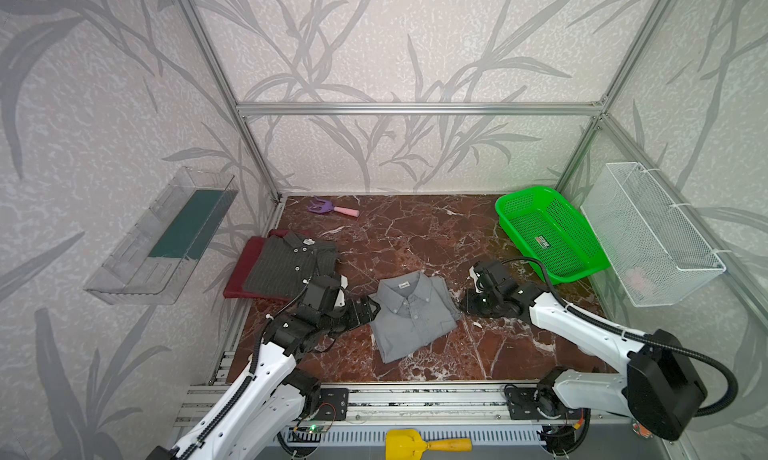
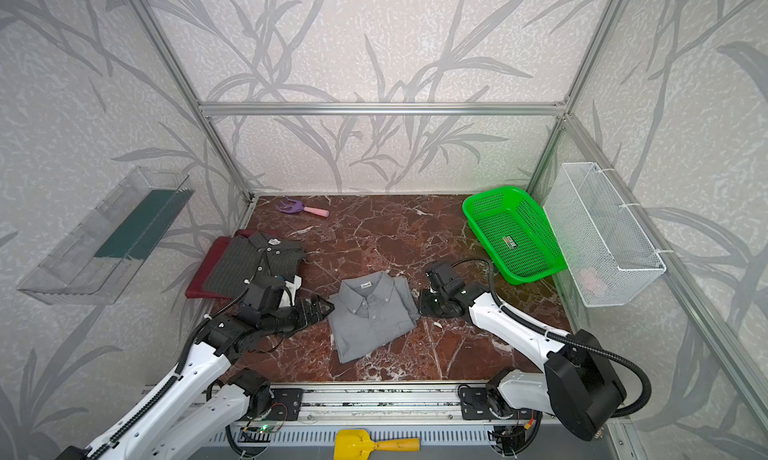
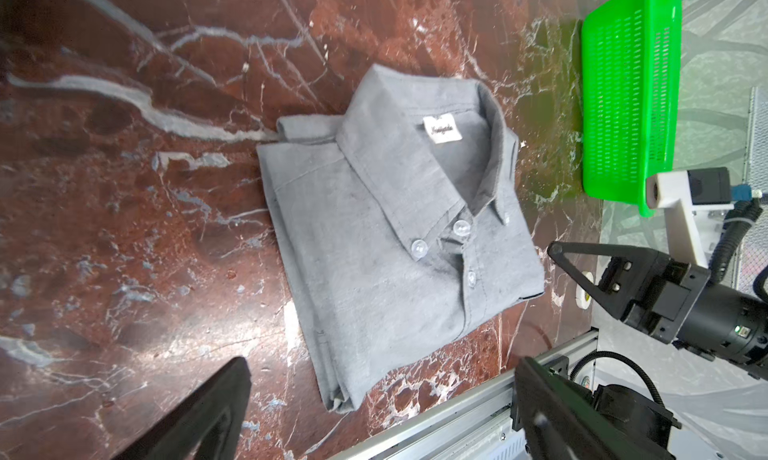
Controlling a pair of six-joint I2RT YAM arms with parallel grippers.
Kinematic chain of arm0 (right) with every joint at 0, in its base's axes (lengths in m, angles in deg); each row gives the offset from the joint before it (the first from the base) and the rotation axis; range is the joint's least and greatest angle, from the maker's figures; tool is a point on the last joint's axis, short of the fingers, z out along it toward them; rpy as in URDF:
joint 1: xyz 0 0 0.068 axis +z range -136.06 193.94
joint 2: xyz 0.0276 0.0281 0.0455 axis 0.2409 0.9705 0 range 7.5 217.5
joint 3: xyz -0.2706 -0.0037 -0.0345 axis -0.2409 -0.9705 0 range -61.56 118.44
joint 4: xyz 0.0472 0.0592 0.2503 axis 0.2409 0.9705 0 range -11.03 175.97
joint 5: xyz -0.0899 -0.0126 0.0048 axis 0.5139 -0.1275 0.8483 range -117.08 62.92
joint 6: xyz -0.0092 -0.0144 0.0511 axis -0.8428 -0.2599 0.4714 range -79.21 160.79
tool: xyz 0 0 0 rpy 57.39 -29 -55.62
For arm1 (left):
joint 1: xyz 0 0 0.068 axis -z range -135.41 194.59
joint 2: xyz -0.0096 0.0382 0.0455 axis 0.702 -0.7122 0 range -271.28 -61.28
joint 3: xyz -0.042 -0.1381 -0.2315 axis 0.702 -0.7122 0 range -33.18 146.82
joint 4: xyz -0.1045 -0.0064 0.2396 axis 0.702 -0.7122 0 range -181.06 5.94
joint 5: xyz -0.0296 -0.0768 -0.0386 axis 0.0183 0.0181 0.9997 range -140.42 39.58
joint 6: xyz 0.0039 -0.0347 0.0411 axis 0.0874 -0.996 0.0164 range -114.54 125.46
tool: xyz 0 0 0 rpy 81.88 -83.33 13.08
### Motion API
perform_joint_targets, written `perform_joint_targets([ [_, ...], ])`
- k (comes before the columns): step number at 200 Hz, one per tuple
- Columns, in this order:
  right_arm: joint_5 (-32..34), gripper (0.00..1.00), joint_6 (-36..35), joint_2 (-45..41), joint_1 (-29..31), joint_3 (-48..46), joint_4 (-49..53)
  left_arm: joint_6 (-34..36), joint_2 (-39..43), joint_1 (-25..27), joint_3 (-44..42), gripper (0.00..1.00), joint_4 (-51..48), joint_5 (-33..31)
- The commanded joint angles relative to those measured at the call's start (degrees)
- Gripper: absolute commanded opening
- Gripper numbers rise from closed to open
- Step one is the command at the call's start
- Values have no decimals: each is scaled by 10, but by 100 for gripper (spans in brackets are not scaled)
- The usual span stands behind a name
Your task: Fold and stack the long sleeve shirts
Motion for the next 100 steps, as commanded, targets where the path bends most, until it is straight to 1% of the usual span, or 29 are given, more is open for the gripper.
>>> perform_joint_targets([
  [1, -33, 25, -19, 56, -9, 19, -30, -40, 8, 5, -36, 98, 44, 23],
  [25, -89, 19, -12, 113, -9, 28, -67, -56, 4, 8, -75, 98, 80, 25],
  [49, -121, 11, 3, 124, 4, 21, -112, -66, -6, 11, -108, 98, 120, 29],
  [66, -119, 9, 9, 119, 30, 17, -132, -66, -18, 12, -123, 98, 145, 29],
  [79, -131, 7, 17, 121, 48, 15, -153, -63, -29, 11, -130, 99, 160, 27],
  [100, -149, 7, 43, 130, 79, 3, -212, -58, -45, 12, -137, 98, 178, 27],
])
